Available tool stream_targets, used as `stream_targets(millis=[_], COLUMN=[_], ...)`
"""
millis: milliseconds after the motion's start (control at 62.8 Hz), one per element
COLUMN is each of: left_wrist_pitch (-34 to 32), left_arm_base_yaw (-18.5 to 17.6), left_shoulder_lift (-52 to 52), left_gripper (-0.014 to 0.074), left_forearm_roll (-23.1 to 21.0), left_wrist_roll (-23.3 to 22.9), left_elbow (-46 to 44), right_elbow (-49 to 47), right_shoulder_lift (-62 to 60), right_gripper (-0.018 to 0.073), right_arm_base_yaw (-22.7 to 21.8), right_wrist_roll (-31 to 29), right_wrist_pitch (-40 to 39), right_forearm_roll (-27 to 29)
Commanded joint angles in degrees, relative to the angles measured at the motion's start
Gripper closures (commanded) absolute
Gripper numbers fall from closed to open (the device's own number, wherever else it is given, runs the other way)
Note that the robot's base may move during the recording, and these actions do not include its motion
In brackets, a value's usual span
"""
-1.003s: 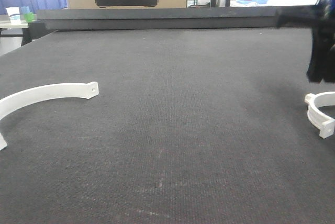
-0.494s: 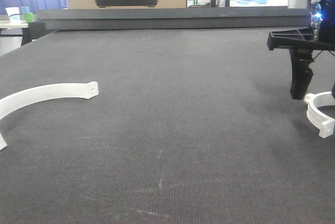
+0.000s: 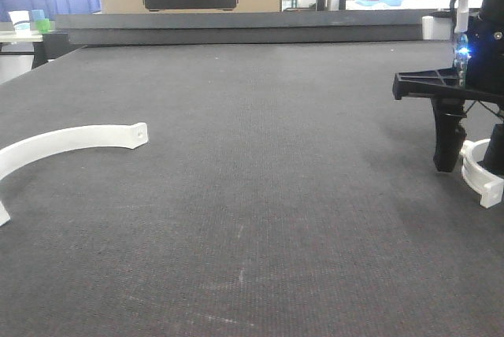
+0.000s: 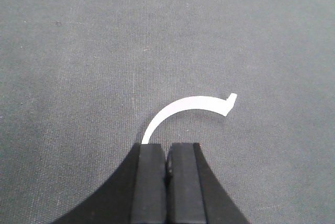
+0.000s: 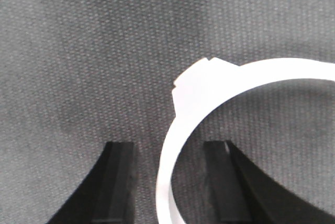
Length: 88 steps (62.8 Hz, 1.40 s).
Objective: Grab PVC pipe and place in blue bin
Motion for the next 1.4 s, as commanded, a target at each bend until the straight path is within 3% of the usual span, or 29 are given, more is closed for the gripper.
stream_targets(millis=[0, 557, 1003, 1147, 1386], left_wrist_pitch=[-0.69, -0.69, -0.38, 6.68, 16.17], left_arm_base_yaw=[0.17, 0.17, 0.17, 0.17, 0.17], left_shoulder_lift=[-0.03, -0.03, -0.03, 0.66, 6.26], left_gripper=[0.0707, 0.0707, 0.0707, 0.0707, 0.0707], left_forearm_roll=[-0.52, -0.52, -1.13, -3.49, -3.49], left_wrist_roll=[-0.05, -0.05, -0.05, -0.05, -0.05], left_elbow=[-0.11, -0.11, -0.11, -1.48, -9.57], right_elbow=[-0.60, -0.60, -0.60, -0.60, -0.60], right_shoulder_lift=[0.13, 1.36, 1.36, -1.20, -10.59], right_gripper=[0.0369, 0.0373, 0.0683, 0.0721, 0.0721], right_arm_base_yaw=[0.06, 0.06, 0.06, 0.19, 0.19], right_wrist_roll=[-0.05, -0.05, -0.05, -0.67, -9.51], right_wrist_pitch=[-1.35, -0.01, 0.61, 1.54, 2.21], right_forearm_roll=[-0.13, -0.64, -1.79, -1.79, -1.79])
